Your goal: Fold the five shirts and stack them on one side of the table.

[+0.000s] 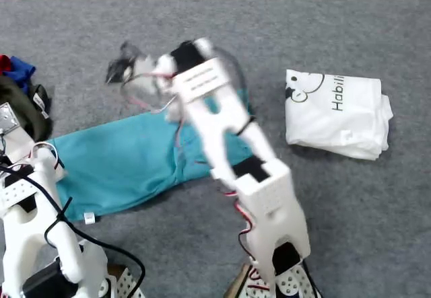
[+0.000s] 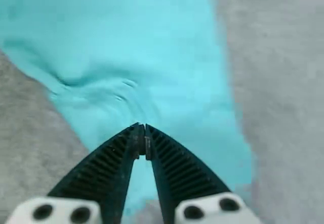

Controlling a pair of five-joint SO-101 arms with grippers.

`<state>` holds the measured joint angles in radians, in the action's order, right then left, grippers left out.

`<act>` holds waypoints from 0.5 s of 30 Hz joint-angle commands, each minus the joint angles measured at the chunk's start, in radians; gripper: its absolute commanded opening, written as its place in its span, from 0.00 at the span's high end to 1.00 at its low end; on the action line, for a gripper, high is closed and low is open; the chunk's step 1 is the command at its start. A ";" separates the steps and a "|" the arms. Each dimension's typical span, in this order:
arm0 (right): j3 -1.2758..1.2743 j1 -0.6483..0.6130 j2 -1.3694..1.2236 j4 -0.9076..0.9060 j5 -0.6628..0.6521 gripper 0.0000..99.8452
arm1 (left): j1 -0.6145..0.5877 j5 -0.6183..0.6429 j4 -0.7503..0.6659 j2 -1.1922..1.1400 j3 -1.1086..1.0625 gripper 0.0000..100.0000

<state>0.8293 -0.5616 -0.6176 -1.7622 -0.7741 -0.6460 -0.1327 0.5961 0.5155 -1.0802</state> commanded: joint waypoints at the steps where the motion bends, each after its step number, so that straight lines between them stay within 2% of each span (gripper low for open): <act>1: 0.059 0.107 0.131 -0.025 0.012 1.00 | 0.003 -0.005 0.213 0.022 0.190 0.98; 5: -0.047 0.171 0.219 -0.025 0.012 1.00 | 0.003 -0.041 0.503 0.018 0.390 0.97; 7: -0.125 0.185 0.269 -0.025 0.012 1.00 | 0.003 -0.048 0.608 -0.008 0.463 0.90; 10: -0.240 0.189 0.338 -0.025 0.011 1.00 | -0.015 -0.068 0.698 -0.102 0.540 0.80; 15: -0.395 0.189 0.423 -0.018 0.009 1.00 | -0.087 -0.118 0.801 -0.312 0.712 0.80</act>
<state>0.4933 -0.3913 -0.2908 -1.7637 -0.7725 -0.6935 -0.2125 1.3433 0.2915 -0.5017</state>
